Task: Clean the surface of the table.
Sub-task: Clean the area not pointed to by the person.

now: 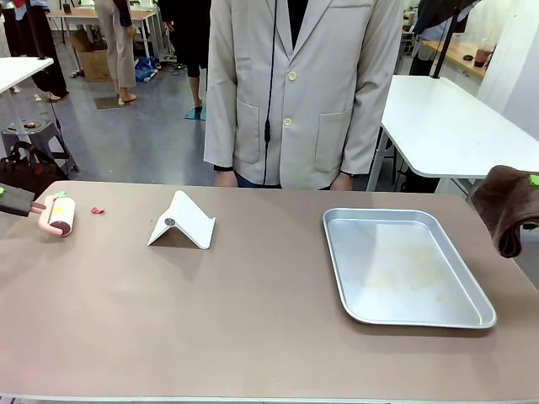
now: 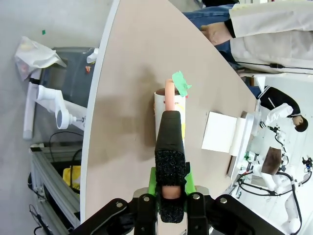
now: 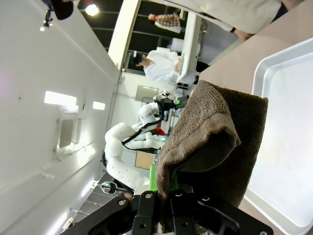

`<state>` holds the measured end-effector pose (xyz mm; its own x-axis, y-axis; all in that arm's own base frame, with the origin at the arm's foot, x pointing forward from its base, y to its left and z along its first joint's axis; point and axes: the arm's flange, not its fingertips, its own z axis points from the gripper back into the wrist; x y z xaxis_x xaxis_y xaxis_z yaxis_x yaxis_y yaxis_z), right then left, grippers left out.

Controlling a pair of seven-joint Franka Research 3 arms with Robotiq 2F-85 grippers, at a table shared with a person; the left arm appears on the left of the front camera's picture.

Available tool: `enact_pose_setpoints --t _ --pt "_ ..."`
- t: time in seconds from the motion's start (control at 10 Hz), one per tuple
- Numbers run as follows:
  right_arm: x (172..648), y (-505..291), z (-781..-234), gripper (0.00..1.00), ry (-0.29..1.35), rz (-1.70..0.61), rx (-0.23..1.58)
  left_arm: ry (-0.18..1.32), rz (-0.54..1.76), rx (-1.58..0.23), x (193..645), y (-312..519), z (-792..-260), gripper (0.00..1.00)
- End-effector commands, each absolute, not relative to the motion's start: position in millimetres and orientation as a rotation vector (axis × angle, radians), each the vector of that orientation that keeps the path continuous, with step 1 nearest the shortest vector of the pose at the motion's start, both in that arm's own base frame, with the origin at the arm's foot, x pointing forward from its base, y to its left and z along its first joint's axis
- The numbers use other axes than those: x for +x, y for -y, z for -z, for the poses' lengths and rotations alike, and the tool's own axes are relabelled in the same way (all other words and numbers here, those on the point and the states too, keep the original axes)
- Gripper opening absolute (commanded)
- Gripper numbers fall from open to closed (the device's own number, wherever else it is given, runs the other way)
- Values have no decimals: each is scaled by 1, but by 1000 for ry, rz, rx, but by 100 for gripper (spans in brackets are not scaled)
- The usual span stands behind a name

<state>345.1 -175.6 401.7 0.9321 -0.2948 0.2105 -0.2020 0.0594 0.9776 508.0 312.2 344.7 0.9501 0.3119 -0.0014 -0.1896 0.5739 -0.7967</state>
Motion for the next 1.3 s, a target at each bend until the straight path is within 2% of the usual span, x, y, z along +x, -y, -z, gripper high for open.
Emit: enact_pose_setpoints --t 0.0,0.6,1.2 --pt "343 176 -405 7 408 64 1532 144 -316 -902 517 -308 -346 22" --pt "343 176 -405 7 408 64 1532 66 -399 -910 545 -290 -326 22" --pt "343 176 -405 7 408 64 1532 21 -332 -896 578 -233 -324 22"
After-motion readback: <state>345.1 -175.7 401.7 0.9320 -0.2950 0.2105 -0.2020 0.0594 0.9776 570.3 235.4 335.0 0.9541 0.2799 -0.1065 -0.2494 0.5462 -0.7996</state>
